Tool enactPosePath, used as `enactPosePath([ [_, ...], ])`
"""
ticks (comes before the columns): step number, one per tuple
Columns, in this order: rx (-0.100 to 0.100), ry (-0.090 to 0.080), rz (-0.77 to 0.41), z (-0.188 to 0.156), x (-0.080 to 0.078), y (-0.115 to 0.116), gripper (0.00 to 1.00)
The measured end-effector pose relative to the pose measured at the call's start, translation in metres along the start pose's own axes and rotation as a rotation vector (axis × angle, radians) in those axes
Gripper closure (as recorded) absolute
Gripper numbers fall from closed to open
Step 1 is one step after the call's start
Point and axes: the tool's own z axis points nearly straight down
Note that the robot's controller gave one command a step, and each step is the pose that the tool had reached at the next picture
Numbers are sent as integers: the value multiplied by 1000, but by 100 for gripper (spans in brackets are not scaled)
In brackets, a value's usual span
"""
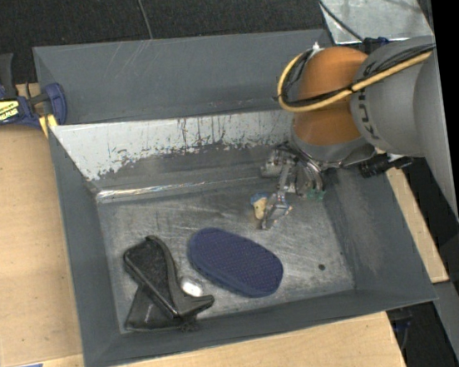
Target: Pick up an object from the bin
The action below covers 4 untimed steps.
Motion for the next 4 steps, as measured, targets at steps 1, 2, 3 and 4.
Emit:
enactPosePath([
  [1, -1, -12, 1, -2, -3, 0, 100],
  [2, -1, -7, -1, -28, -5, 0, 100],
  [3, -1, -7, -4, -45, -6, 1, 100],
  [4, -2, -10, -6, -99, -9, 0, 100],
])
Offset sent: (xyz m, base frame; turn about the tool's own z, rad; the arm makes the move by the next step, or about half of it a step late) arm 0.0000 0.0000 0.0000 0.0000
